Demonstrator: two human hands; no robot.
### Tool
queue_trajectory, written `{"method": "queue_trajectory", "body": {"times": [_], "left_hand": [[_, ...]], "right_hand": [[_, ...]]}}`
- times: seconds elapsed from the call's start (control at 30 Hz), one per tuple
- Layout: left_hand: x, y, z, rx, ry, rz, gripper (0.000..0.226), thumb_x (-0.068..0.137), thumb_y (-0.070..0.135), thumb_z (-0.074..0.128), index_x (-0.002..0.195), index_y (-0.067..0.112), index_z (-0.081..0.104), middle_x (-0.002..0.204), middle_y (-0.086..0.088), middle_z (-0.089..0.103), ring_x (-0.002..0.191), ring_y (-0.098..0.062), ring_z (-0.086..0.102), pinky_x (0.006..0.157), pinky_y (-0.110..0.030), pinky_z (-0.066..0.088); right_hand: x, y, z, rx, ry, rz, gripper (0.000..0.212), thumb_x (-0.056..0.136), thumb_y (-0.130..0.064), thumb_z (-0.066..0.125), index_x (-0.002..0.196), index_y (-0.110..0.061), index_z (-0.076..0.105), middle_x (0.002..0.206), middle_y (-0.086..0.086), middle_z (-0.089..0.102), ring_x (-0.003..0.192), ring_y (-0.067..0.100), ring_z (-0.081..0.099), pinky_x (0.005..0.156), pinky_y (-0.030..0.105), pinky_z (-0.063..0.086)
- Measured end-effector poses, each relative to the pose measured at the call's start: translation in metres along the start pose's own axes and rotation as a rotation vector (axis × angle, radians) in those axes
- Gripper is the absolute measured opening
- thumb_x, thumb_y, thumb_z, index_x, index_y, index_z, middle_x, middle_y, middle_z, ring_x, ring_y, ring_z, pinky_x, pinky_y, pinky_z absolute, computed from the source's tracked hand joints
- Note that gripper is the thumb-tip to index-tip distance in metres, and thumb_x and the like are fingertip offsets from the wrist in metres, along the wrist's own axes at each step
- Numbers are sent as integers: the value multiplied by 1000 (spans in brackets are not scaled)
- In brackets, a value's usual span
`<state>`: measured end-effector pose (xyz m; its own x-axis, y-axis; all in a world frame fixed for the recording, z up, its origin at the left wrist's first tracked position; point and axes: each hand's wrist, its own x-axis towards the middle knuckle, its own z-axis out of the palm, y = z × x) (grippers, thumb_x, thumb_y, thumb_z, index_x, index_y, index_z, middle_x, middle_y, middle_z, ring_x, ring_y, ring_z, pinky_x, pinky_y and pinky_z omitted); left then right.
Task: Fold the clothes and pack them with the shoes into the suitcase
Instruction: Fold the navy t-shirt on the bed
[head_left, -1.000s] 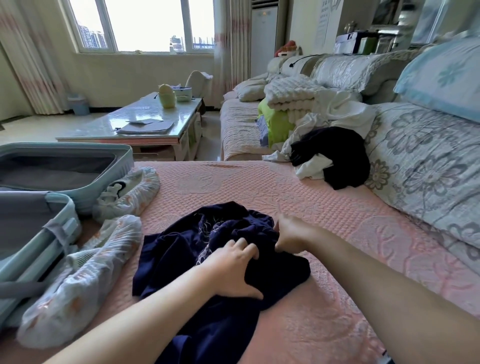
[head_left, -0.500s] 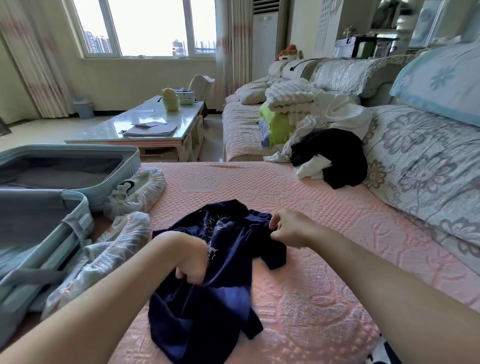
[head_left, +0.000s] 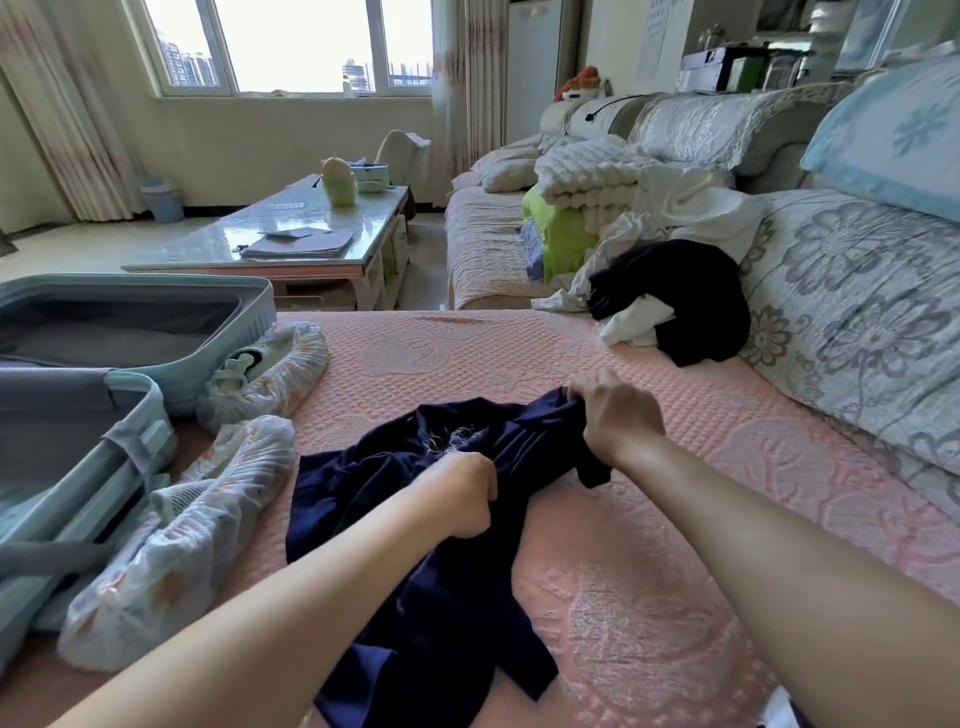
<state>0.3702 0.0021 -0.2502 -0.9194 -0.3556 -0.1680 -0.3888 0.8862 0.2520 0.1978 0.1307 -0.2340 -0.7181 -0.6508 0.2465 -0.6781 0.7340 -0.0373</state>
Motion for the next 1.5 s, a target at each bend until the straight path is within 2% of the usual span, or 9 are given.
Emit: {"method": "queue_trajectory", "body": {"times": [0.2,0.47,0.57,0.73,0.87,1.0,1.13,1.37,1.5], "left_hand": [[13,12,10,-18,-19,-76,63,76,43,71,127,18,44,125,-8,50,115,-30,54,95,-40,49],[22,46,-2,-337,148,42,16,90,16,60,105,19,67,98,0,68,92,-18,61,71,-18,40],[8,54,-9,-683,-130,114,14,93,12,63,103,21,69,76,11,60,71,-5,53,64,-11,38],[-16,42,-7,-587,-736,132,25,99,25,58,122,21,66,105,0,71,91,-16,61,78,-26,48],[-3,18,-27,-625,-252,129,17,95,13,57,106,19,70,89,3,75,72,-15,67,63,-24,46],[29,-30,-27,-228,219,-33,20,97,18,55,101,31,69,104,7,70,80,-12,62,71,-26,49],[46,-63,-15,-24,106,-79,42,101,29,50,142,35,47,146,1,48,130,-25,48,108,-38,40],[79,-66,-22,-56,60,-157,40,102,45,45,91,18,71,96,-7,69,91,-24,63,77,-28,45],[102,-59,-11,-81,94,-137,38,94,43,60,126,23,55,126,-7,63,111,-27,59,97,-39,48]], "right_hand": [[6,25,4,-254,-210,192,52,89,-19,49,140,-25,43,136,14,43,125,32,44,105,43,37],[-9,7,-10,5,-371,-315,73,84,-20,64,149,-41,38,156,-2,31,144,24,26,119,42,17],[-11,7,-19,-47,-370,-393,43,84,-27,68,124,-42,64,136,-7,56,127,20,50,107,34,36],[-26,17,-34,-37,-686,-215,34,77,-7,59,93,-29,80,97,-3,75,86,20,70,81,35,61],[-33,18,-33,-173,-875,-90,21,81,-19,67,99,-16,77,90,7,77,70,22,72,76,37,61],[-25,1,-40,-115,-492,-123,17,85,-20,58,95,-20,73,101,1,71,92,24,67,73,31,54],[-4,-8,-12,153,-346,-129,28,95,-15,49,104,-33,68,122,1,64,107,22,61,94,39,52],[27,-3,13,-117,-563,-118,40,87,-39,71,124,-26,64,132,2,62,118,26,60,95,33,49],[32,3,-1,-210,-683,-107,40,80,-37,78,113,-16,68,117,4,69,95,23,64,82,29,54]]}}
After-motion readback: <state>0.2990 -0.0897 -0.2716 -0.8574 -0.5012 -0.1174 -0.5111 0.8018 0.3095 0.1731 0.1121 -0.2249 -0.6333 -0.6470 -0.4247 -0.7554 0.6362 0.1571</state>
